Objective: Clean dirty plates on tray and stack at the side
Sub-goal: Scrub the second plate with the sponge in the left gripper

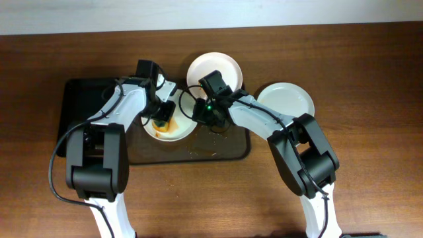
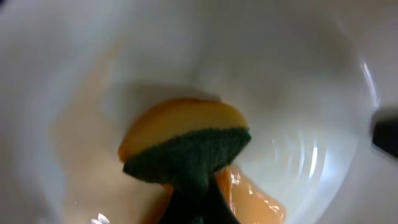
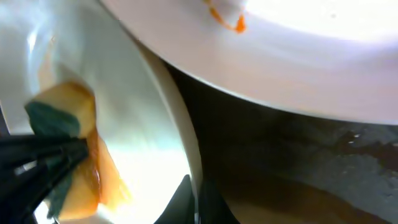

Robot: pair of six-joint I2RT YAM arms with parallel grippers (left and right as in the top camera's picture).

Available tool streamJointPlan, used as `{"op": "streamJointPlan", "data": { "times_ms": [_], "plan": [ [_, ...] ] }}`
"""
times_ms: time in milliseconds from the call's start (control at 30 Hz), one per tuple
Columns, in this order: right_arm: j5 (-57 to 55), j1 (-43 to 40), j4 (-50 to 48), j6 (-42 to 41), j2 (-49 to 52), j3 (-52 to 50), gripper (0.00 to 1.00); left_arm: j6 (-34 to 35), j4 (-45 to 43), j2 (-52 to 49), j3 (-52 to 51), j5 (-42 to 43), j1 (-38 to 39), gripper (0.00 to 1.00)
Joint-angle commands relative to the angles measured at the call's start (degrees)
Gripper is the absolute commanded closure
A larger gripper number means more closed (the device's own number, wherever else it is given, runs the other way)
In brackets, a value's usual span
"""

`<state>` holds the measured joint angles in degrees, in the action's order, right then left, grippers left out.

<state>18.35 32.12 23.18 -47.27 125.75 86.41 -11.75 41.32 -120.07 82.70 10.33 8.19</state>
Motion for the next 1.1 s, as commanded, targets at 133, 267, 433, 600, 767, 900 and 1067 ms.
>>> {"op": "streamJointPlan", "data": {
  "times_ms": [133,267,433,600,767,900,1067],
  "plan": [
    [2.25,1.11,-0.11,-0.55,1.16,-0.24,0.96,23.30,-11.30,-6.45,-3.13,-19.08,1.77,0.99],
    [2.25,1.11,-0.11,-0.57,1.16,-0.24,0.96,32.00,-7.91,-6.45,-3.13,-36.98,1.77,1.00],
    [2.29,1.11,-0.11,-0.57,1.16,-0.24,0.96,19.96,-2.16,-6.45,-3.13,-33.40,1.77,1.00],
    [2.67,1.11,-0.85,0.11,1.16,-0.24,0.96,3.30,4.96,-6.45,-3.13,-8.74,1.77,1.00],
    [-0.04,1.11,-4.66,0.28,1.16,-0.24,0.96,2.34,5.31,-6.47,-3.13,-3.06,0.55,1.00],
    [-0.81,1.11,-5.22,0.28,1.16,-0.24,0.96,-11.85,11.76,-6.47,-3.13,11.65,-0.11,1.00],
    [-0.31,1.14,-5.01,0.31,1.16,-0.24,0.96,-11.23,4.92,-6.47,-3.13,11.93,-0.17,1.00]
  ]
}}
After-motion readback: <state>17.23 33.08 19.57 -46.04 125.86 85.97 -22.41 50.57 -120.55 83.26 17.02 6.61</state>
